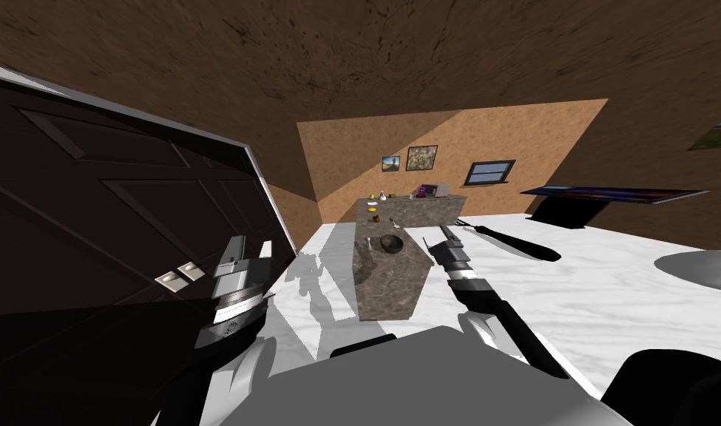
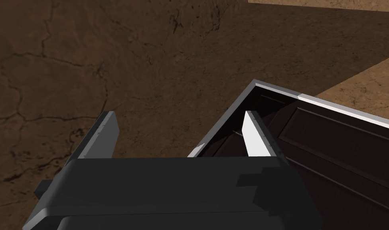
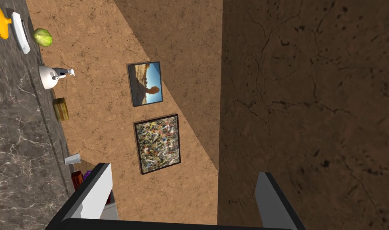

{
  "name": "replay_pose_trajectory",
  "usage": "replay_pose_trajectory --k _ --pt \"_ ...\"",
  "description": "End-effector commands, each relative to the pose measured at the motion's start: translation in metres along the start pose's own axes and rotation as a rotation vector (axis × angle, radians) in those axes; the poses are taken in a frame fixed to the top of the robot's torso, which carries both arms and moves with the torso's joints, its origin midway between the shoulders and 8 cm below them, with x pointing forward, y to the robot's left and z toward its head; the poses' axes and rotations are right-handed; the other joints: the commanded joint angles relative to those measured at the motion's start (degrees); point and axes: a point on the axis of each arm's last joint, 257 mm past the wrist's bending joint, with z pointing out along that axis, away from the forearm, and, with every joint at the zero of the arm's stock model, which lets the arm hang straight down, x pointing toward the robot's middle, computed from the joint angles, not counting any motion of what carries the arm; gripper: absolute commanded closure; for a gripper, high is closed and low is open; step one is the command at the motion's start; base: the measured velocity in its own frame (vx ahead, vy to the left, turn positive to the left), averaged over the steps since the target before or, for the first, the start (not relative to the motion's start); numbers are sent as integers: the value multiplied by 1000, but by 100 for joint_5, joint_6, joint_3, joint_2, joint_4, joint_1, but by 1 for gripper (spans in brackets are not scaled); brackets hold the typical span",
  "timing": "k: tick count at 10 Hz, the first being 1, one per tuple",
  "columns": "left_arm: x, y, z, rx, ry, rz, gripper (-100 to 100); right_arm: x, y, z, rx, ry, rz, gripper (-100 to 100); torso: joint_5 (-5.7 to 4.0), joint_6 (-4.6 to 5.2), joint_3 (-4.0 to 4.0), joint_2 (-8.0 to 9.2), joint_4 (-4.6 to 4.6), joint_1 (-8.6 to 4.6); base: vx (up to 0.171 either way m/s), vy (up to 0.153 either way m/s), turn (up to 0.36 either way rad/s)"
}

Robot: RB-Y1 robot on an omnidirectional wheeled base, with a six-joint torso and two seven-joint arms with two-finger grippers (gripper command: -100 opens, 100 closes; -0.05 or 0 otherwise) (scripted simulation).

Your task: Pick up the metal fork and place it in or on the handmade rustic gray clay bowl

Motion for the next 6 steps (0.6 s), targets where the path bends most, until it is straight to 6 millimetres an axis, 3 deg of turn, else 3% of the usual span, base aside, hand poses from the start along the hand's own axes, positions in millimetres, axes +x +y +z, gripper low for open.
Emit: replay_pose_trajectory --k 1,2,3,6 --pt "0 0 0 0 0 0 0 -16 -10 -6 60 -26 30 -100 0 0 0 0 0 0 -41 112 -23" --pt "0 0 0 0 0 0 0 -16 -12 -6 70 -29 30 -100 1 1 3 5 1 8 -26 102 -22" --pt "0 0 0 0 0 0 0 -30 -23 -12 128 -56 59 -100 1 0 1 0 0 5 -16 111 -16" --pt "0 0 0 0 0 0 0 -59 -44 -28 240 -120 128 -100 7 0 -6 -10 -2 31 -7 174 -28"
